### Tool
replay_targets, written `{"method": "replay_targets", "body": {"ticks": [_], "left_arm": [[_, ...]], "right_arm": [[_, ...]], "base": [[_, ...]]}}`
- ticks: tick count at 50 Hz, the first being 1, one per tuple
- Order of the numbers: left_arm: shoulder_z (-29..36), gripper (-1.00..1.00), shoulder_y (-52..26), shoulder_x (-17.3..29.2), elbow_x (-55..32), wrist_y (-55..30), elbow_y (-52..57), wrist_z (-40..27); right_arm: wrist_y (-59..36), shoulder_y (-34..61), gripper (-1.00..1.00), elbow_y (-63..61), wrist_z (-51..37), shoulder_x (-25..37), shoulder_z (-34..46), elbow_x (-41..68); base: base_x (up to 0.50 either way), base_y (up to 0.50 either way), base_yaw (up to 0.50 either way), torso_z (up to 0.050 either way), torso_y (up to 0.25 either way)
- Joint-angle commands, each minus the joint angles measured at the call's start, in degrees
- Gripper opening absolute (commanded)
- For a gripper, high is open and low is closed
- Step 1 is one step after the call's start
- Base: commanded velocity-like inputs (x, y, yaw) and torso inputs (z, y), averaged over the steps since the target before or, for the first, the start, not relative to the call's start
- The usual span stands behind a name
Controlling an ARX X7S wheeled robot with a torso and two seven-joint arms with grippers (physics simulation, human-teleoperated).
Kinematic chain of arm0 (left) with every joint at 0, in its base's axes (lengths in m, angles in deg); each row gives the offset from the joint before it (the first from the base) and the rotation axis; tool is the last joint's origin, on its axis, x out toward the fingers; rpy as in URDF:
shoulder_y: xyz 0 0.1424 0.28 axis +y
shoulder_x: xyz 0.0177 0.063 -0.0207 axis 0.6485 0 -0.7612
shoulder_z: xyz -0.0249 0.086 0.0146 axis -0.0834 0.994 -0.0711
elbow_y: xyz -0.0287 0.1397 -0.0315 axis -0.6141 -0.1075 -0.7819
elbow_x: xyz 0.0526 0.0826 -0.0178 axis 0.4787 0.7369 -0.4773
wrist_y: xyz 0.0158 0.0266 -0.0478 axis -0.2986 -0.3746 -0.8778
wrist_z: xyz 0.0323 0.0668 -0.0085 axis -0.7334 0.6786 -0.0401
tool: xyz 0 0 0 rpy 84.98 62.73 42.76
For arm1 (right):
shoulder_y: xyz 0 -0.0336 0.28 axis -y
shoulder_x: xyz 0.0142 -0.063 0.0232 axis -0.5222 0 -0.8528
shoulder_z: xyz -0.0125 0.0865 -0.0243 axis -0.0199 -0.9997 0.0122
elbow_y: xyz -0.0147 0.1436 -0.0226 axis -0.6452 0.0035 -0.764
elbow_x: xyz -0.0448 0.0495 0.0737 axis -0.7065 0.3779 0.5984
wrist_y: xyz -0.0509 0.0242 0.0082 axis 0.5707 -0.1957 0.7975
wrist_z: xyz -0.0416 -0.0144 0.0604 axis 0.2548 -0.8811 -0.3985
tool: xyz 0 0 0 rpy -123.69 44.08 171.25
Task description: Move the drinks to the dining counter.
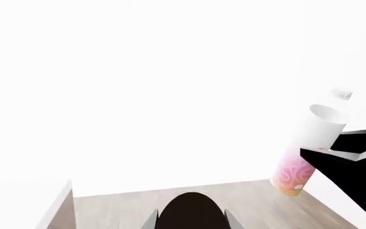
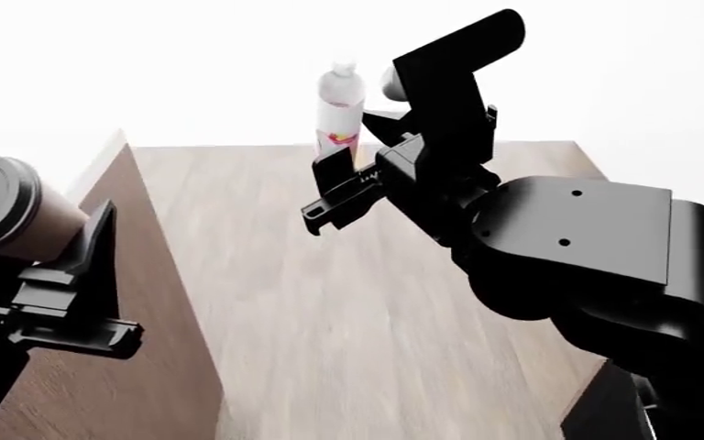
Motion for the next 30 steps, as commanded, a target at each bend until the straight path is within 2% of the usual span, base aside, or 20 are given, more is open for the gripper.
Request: {"method": "replay_targets", "body": {"ticks": [1, 6, 12, 30], "left_arm": [[-1.0, -1.0, 0.7, 0.0, -0.5, 0.3, 0.3, -0.3], [-0.7, -1.0, 0.3, -0.1, -0.5, 0.2, 0.2, -0.2], [-0.9, -1.0, 0.4, -0.2, -0.5, 0.2, 0.1, -0.1], [0.5, -1.0, -0.9, -0.4, 0.0, 0.0, -0.3, 0.0]], "right_arm": [[0.4, 0.2, -1.0, -0.1, 0.1, 0.1, -1.1, -1.5], [0.1, 0.5, -1.0, -0.6, 0.1, 0.4, 0.0, -2.5], [-0.2, 0.8, -1.0, -0.6, 0.3, 0.7, 0.5, -2.7], [-0.8, 1.7, -1.0, -0.7, 0.2, 0.7, 0.7, -1.9]], "base": [[0.21, -0.51, 0.0, 0.0, 0.0], [0.09, -0.5, 0.0, 0.0, 0.0], [-0.17, -0.5, 0.0, 0.0, 0.0], [-0.5, -0.27, 0.0, 0.001, 0.0]]}}
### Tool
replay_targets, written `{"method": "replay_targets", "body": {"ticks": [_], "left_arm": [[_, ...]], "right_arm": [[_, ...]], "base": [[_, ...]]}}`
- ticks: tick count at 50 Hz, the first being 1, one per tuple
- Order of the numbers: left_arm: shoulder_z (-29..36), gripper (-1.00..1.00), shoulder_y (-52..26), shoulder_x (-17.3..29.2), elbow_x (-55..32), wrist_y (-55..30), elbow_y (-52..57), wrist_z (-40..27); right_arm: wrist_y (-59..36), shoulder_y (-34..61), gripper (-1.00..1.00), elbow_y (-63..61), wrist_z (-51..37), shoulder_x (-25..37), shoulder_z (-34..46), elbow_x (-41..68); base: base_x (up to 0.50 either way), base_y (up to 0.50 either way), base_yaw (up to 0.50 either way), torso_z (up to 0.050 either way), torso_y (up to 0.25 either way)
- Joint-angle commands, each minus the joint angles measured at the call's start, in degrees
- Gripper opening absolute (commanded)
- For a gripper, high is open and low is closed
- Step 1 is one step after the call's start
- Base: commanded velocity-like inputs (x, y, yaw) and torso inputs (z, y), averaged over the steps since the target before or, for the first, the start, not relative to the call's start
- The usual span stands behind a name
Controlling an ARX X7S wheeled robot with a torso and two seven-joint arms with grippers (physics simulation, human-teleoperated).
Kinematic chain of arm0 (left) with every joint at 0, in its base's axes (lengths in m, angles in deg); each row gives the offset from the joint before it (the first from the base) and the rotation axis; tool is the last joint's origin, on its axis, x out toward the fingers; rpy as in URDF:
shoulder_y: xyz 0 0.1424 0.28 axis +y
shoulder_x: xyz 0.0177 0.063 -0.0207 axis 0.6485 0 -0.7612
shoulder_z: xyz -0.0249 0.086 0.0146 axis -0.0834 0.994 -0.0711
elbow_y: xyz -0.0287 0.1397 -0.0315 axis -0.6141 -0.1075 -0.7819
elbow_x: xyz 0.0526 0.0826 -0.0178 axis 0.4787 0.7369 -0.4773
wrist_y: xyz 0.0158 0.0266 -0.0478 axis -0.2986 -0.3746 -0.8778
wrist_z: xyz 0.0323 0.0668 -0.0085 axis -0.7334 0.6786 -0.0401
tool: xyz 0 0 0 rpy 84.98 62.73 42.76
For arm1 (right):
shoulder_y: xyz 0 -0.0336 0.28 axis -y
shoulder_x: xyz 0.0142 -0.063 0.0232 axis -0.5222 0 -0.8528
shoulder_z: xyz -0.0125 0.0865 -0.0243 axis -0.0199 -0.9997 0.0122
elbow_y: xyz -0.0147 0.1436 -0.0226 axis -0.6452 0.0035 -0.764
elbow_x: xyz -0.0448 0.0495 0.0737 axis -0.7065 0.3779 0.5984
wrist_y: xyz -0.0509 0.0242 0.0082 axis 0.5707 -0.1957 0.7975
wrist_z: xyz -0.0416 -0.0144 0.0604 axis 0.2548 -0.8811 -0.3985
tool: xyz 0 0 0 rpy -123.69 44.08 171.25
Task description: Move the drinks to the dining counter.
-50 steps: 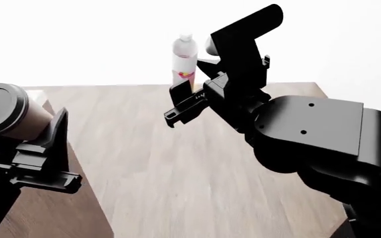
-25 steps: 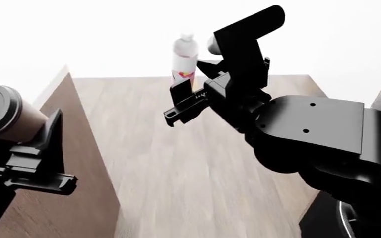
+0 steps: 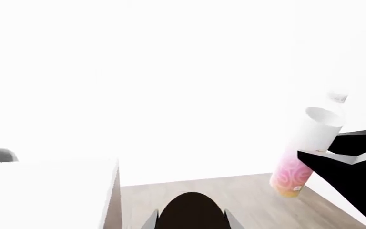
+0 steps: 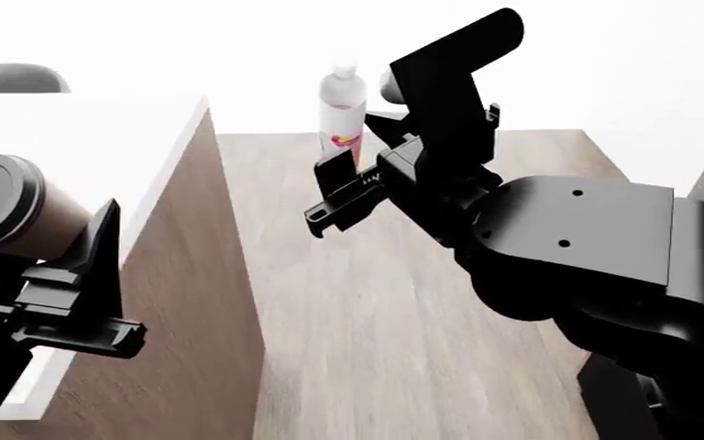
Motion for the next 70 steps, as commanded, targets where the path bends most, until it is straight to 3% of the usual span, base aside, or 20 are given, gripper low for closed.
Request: {"method": "replay_targets", "body": {"ticks": [1, 51, 70], "left_arm": [[-0.3, -1.0, 0.0, -0.2, 0.3, 0.0, -0.1, 0.2], [-1.4, -1.0, 0.4, -0.4, -0.2, -0.2, 0.2, 0.4], [-2.4, -1.0, 1.1, -0.7, -0.5, -0.5, 0.6, 0.4]], "right_arm": [[-0.1, 0.8, -1.0, -0.3, 0.3, 0.0, -0.3, -1.7], [0.3, 1.2, -1.0, -0.7, 0.3, 0.4, 0.6, -1.4], [1.0, 0.8, -1.0, -1.1, 0.6, 0.9, 1.0, -1.8]], "base": [[-0.51, -0.24, 0.0, 0.0, 0.0], [-0.51, -0.22, 0.0, 0.001, 0.0], [-0.49, 0.23, 0.0, 0.0, 0.001]]}}
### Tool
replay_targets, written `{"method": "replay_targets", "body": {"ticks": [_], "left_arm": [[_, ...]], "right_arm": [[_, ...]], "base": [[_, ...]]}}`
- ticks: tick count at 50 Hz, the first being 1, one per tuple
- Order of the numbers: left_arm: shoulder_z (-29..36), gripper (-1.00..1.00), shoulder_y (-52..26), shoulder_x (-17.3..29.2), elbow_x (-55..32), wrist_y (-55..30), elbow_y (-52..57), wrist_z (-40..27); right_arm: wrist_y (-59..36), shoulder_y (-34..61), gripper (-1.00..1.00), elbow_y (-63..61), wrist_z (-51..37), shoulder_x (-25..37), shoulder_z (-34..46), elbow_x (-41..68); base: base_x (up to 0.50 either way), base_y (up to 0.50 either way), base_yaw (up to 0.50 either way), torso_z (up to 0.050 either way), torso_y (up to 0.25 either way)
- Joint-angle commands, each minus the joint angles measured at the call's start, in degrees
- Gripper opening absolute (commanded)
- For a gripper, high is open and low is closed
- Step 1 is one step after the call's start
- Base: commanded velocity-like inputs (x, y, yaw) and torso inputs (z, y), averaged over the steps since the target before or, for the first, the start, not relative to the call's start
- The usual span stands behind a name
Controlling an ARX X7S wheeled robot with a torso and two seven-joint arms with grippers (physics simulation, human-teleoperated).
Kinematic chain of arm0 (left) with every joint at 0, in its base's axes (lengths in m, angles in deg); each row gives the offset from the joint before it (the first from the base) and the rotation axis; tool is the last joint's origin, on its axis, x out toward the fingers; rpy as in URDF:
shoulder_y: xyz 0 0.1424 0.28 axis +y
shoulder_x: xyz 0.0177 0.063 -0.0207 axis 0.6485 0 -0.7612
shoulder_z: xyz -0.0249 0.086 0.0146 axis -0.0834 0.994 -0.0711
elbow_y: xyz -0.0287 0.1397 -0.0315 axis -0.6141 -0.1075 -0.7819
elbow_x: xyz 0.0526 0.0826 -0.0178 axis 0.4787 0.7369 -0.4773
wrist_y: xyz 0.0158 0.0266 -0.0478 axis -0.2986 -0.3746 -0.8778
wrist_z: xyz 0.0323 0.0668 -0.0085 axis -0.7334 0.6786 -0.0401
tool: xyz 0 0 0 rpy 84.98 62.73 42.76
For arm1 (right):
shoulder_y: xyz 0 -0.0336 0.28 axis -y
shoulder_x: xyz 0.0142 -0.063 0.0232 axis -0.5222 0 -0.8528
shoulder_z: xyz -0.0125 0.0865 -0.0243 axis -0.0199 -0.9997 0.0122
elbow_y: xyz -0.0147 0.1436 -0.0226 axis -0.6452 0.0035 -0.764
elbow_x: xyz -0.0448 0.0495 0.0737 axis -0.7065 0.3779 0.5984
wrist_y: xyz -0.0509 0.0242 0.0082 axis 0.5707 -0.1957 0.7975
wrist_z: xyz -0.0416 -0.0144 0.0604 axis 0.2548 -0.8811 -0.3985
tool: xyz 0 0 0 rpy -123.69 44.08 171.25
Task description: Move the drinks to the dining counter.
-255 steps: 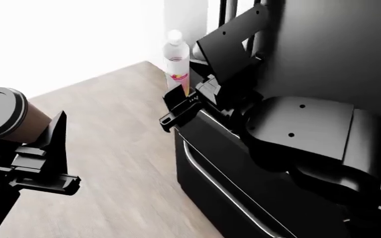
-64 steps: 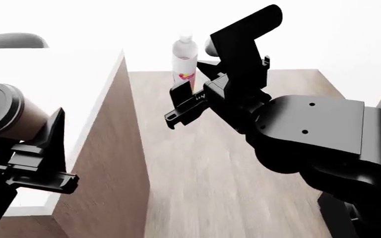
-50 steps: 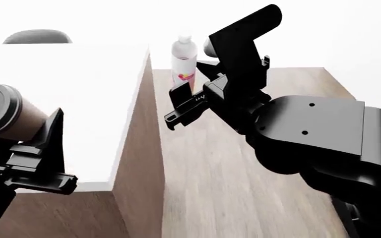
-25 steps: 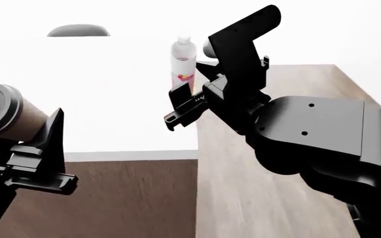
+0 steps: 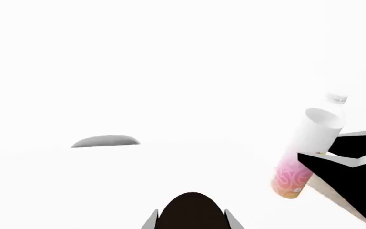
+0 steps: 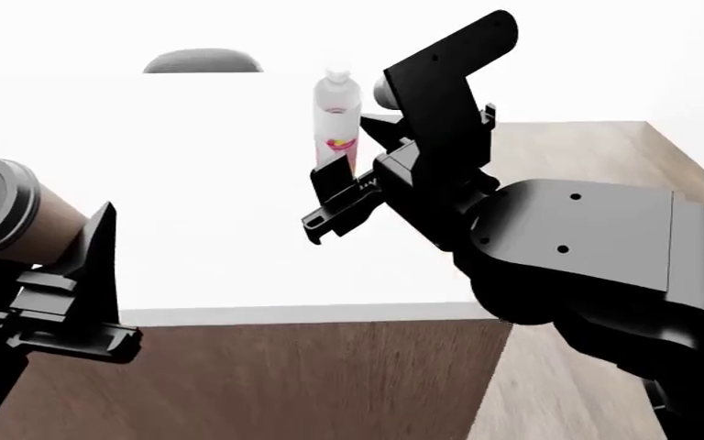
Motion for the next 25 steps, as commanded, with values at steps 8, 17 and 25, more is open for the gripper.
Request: {"method": "replay_targets", "body": {"ticks": [8, 17, 25], "left_arm": [[-0.5, -1.0, 0.0, -0.5, 0.1, -0.3, -0.1, 0.1], [-0.5, -1.0, -0.3, -0.3, -0.3, -0.2, -0.2, -0.2], [1.7, -1.0, -2.4, -2.1, 2.7, -1.0, -1.8, 1.6]], "right_arm": [[0.6, 0.1, -1.0, -0.3, 0.4, 0.3, -0.7, -1.9], [1.5, 0.1, -1.0, -1.5, -0.4, 0.3, -1.1, -2.3], [1.7, 0.6, -1.0, 0.5, -1.2, -0.3, -1.2, -3.0]], "base": [[-0.47, 0.37, 0.0, 0.001, 0.001], [-0.22, 0.25, 0.0, 0.0, 0.003], [0.0, 0.0, 0.0, 0.0, 0.001]]}}
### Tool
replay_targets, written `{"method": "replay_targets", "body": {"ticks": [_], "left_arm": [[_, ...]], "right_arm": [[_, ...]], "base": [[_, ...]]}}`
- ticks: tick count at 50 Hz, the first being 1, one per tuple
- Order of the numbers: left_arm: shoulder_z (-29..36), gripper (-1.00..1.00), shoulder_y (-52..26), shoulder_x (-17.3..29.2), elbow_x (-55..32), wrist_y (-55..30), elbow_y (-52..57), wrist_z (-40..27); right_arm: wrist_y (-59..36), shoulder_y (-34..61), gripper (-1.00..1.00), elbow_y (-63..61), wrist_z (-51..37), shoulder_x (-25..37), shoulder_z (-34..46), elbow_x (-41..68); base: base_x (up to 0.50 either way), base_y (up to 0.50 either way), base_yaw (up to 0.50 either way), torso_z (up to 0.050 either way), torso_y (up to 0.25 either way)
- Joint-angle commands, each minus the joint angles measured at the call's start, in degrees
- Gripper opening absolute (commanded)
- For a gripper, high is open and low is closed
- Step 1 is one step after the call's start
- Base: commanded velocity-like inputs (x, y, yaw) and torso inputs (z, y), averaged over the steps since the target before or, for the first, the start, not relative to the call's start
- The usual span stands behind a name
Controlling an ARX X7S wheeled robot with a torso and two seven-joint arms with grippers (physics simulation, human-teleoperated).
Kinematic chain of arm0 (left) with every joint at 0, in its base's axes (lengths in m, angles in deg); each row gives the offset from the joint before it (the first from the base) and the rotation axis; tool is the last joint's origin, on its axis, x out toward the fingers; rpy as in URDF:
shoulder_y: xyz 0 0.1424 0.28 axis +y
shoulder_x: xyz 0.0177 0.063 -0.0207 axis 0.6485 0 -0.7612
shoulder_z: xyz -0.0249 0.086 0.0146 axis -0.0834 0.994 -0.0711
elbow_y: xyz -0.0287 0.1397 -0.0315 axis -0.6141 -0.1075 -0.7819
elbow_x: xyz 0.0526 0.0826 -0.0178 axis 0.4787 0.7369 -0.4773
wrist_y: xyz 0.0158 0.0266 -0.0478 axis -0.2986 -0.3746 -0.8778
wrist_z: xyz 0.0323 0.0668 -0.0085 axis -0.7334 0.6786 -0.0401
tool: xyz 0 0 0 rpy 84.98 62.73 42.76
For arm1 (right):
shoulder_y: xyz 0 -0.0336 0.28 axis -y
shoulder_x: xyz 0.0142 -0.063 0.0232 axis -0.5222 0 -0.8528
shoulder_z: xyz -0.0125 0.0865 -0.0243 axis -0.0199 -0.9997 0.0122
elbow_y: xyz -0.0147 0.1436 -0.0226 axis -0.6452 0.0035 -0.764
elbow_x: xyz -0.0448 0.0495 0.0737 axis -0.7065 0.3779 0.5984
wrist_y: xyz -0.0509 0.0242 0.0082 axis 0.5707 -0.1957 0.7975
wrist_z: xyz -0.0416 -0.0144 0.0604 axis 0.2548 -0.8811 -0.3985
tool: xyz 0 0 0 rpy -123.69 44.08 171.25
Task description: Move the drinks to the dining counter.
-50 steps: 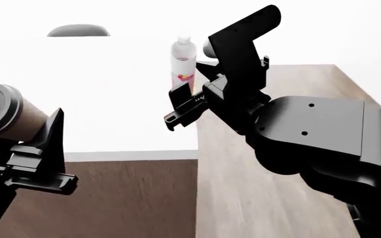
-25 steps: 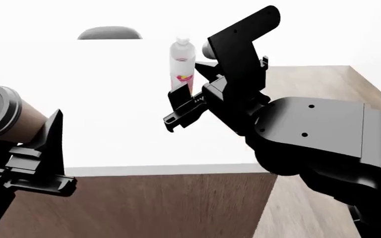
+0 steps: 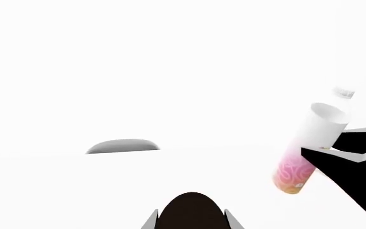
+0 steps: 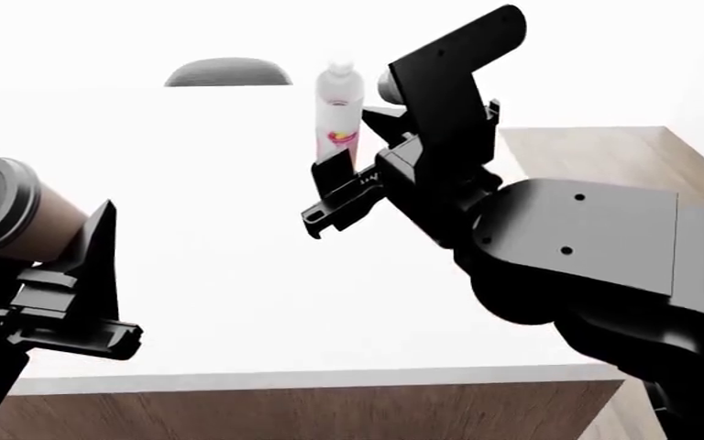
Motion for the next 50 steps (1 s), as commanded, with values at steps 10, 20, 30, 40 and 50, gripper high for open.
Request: {"method": "replay_targets", "body": {"ticks": [10, 20, 30, 40, 50], "left_arm": [[12.2, -1.0, -11.0, -6.4, 13.4, -3.3, -9.2, 7.4], [22.7, -1.0, -18.5, -9.3, 24.6, -4.1, -18.5, 13.2], [32.5, -1.0, -25.1, -10.5, 31.3, -8.4, -30.9, 13.9], [34.7, -1.0, -29.6, -11.3, 29.7, -14.0, -38.0, 9.5], [35.9, -1.0, -28.2, -10.3, 31.0, -13.1, -37.3, 9.5]], "right_arm": [[1.6, 0.7, -1.0, 2.2, 0.1, -0.3, -1.2, -3.2], [2.4, -0.2, -1.0, 1.7, 0.5, 0.6, -1.6, -3.2], [1.6, 0.5, -1.0, 1.1, -0.1, 0.4, -1.1, -2.8], [2.0, 0.5, -1.0, 1.3, 0.7, 0.3, -0.4, -3.4], [2.1, 0.6, -1.0, 1.5, 0.7, 0.3, -0.2, -3.6]], "base": [[0.0, 0.0, 0.0, 0.001, 0.001], [0.0, 0.0, 0.0, 0.0, 0.0], [0.0, 0.0, 0.0, 0.0, 0.001], [0.0, 0.0, 0.0, 0.001, 0.001], [0.0, 0.0, 0.0, 0.0, 0.001]]}}
